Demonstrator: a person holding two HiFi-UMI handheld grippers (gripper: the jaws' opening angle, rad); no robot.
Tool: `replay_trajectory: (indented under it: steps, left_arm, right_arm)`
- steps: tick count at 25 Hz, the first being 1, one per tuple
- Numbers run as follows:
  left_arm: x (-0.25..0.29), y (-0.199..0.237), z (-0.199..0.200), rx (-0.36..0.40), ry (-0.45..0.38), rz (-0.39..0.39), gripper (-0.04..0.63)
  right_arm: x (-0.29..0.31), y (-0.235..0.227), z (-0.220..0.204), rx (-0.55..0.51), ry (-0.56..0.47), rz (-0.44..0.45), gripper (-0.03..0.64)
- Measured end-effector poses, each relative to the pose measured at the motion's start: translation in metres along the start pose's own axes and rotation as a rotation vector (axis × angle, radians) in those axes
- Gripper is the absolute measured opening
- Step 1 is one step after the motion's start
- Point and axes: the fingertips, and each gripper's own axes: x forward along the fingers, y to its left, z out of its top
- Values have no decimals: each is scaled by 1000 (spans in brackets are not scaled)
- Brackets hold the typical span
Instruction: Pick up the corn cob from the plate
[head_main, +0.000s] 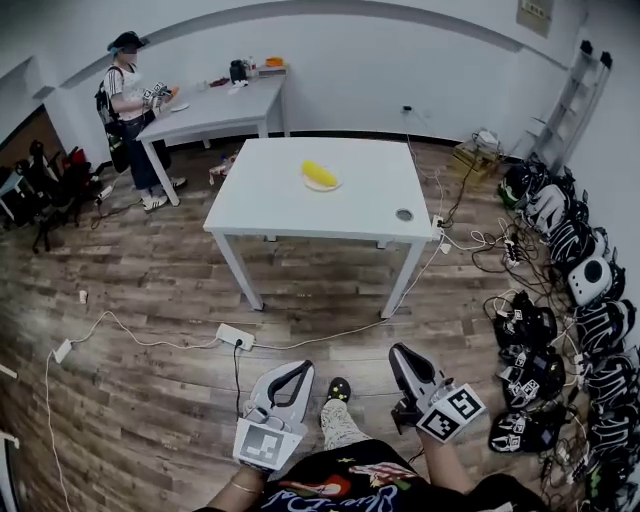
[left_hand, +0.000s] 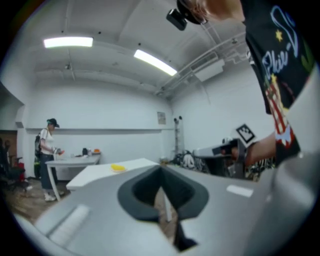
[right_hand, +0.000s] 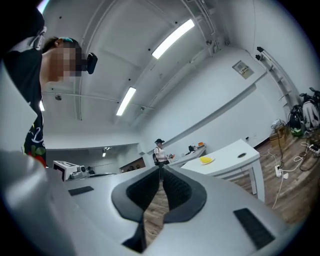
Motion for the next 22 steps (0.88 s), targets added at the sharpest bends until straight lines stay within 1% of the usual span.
replay_trajectory:
  steps: [2,4,6,9,10,12,16,19,22]
  left_arm:
    - [44,40,7,21,-3,5,-9]
    - [90,90,18,34,-7,54,-9]
    - [132,135,29,35,-18,101,-9]
    - [177,176,41,15,-18,118,-9]
    - [189,187,41,11,-10,115,-9]
    - [210,206,37,6,-6,102,-9]
    - [249,244,20,-13,-26,98,-9]
    - [287,277,17,-11,-45,60,-9]
    - [327,303,15,-31,-53,12,-9]
  right_arm:
    - [43,-43,14,-9,-14,3,15]
    - [97,-79,35,-8,-21,44,15]
    - [151,-104,55,-21,-20,91,15]
    - [216,-132,71,-90,10,84,17]
    - [235,-140,74,-95,19,78,17]
    - [267,-151,73,-72,22,83,17]
    - [312,-175,62,-56,42,94,17]
    - [345,-193,64,-75,41,87,17]
    - [369,-218,70,-84,48,42,17]
